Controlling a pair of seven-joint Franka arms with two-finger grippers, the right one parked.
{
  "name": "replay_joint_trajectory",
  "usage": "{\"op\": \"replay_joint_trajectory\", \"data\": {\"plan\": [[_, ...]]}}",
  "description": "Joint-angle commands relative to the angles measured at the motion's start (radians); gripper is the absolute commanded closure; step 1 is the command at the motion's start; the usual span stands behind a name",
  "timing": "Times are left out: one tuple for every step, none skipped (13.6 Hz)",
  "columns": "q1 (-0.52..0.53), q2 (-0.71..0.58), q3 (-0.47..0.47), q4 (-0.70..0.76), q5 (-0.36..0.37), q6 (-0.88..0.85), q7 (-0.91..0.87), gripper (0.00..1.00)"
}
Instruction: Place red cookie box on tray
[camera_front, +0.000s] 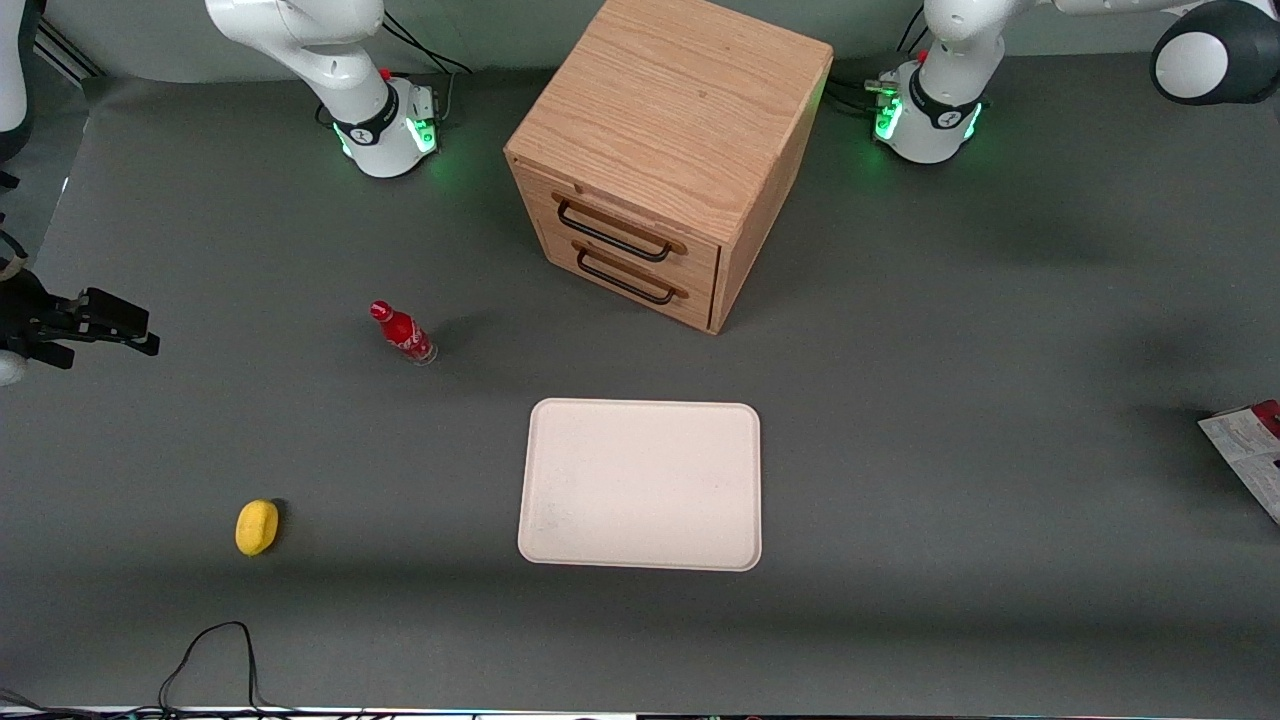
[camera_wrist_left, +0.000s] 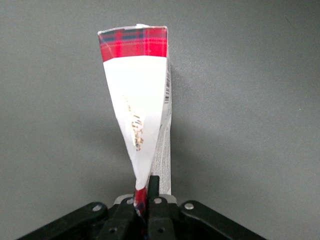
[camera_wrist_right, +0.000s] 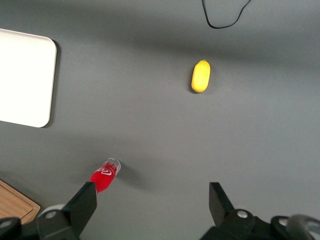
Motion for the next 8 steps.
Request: {"op": "replay_joint_trajectory", "data": {"plan": [[-0.007,-0.004,0.006,0.034,-0.008,-0.038,0.014,1.0],[-0.007,-0.019,0.006,0.039,-0.008,-0.085,0.013,1.0],[-0.008,-0.036,0.006,0.06,-0.01,-0.145,0.008,1.0],[-0.017,-0.056,0.005,0.077,-0.011,-0.217,-0.001,1.0],[-0.037,-0.088,0.006,0.077,-0.011,-0.277,-0.015,1.0],[-0.06,-0.144,0.008,0.066,-0.005,-0.332,-0.045,1.0],[-0.074,-0.201,0.008,0.05,-0.001,-0.394,-0.079,1.0],[-0.083,-0.267,0.006,0.021,-0.001,-0.459,-0.102,1.0]]}}
